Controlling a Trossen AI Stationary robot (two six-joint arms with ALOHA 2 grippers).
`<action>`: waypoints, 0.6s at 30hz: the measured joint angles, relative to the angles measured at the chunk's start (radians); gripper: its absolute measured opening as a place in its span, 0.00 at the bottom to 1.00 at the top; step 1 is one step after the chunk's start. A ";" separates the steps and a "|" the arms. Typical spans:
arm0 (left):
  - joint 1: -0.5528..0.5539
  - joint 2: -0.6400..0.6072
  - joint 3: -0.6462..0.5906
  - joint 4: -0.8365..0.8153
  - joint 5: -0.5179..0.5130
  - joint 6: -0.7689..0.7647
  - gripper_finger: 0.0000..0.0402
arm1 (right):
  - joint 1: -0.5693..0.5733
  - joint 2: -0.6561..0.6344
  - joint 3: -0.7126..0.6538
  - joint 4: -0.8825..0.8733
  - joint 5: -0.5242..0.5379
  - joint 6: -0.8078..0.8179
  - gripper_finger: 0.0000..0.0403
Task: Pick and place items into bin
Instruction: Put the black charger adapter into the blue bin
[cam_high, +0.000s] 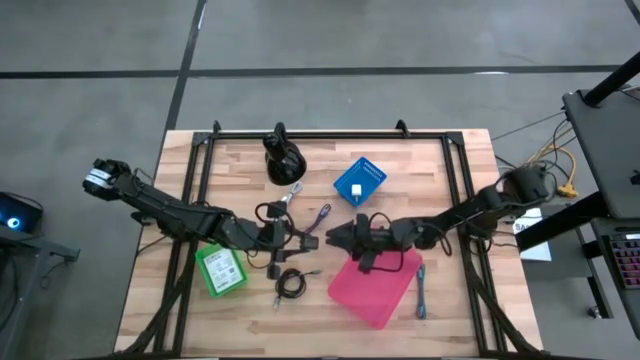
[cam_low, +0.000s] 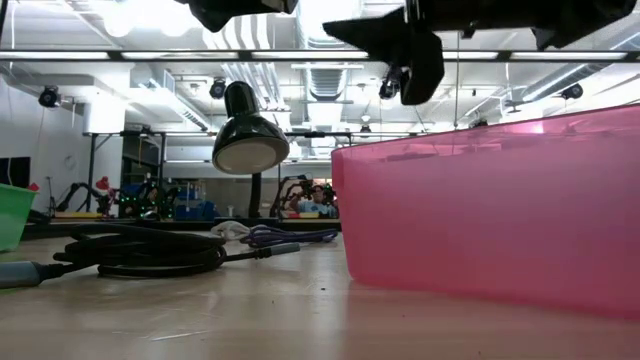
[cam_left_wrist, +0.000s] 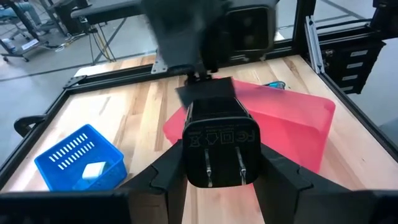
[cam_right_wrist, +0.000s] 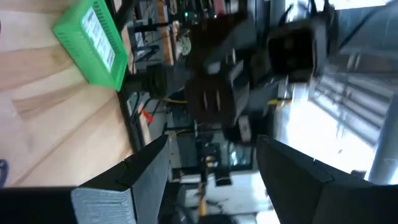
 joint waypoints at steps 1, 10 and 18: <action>0.000 0.000 0.000 0.003 0.000 0.000 0.32 | 0.008 0.008 0.010 0.000 0.000 -0.016 0.56; 0.001 0.000 0.000 0.039 0.000 0.002 0.32 | 0.019 0.047 0.077 0.000 0.002 -0.060 0.56; 0.010 0.000 0.000 0.077 0.001 0.021 0.32 | 0.018 0.048 0.114 0.000 0.002 -0.060 0.56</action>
